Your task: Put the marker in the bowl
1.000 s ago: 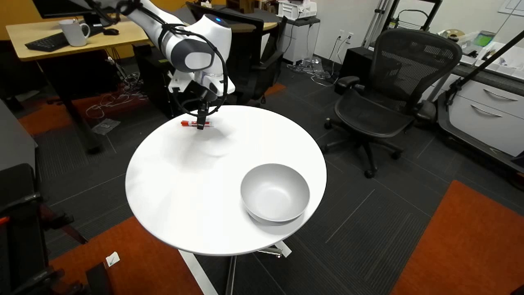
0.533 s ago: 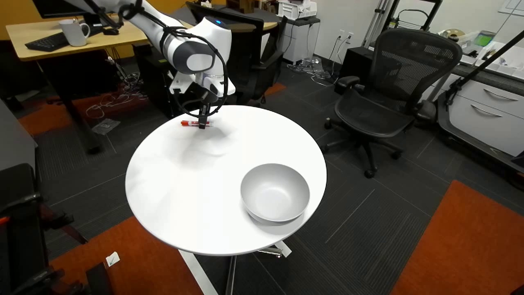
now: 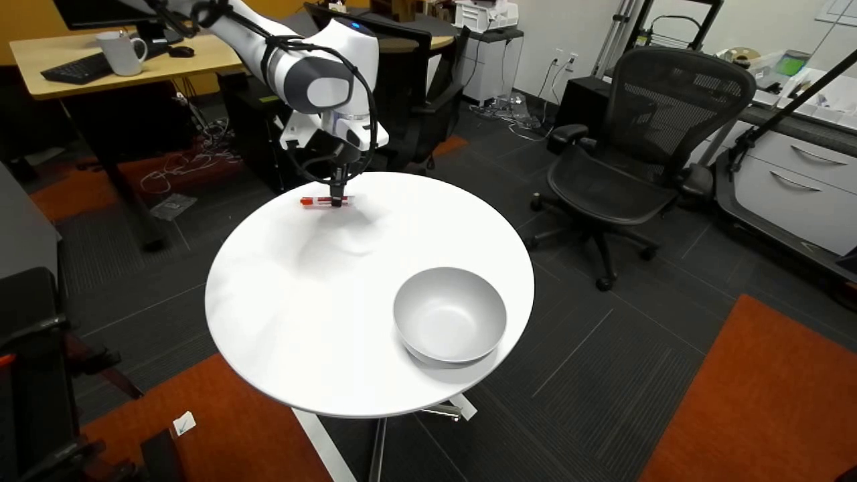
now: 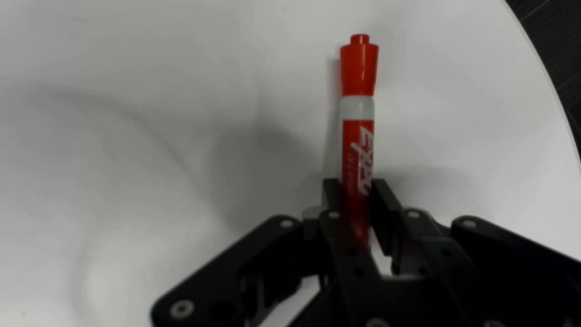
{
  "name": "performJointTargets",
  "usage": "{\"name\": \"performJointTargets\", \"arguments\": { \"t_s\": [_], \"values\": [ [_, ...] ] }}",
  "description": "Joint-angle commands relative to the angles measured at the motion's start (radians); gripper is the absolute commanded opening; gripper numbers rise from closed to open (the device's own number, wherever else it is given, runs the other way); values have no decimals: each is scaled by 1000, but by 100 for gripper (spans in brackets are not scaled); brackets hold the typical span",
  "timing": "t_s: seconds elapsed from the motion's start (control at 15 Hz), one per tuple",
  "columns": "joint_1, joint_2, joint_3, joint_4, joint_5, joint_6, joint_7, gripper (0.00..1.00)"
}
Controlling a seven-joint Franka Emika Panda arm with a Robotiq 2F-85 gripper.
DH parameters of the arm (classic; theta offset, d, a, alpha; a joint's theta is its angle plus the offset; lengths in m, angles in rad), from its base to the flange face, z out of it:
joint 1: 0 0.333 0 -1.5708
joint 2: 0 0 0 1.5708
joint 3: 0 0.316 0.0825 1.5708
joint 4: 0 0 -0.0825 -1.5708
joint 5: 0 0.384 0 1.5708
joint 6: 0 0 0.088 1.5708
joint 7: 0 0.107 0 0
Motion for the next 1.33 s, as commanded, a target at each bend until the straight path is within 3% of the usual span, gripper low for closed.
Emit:
{"name": "performJointTargets", "arguments": {
  "t_s": [0.0,0.6,1.27],
  "values": [
    [33,-131,-53,-117,-53,-4,73,5],
    [15,-378,-138,-283,-211,-29,183,5],
    [-146,-481,-187,-292,-292,-90,132,5]
  ]
}}
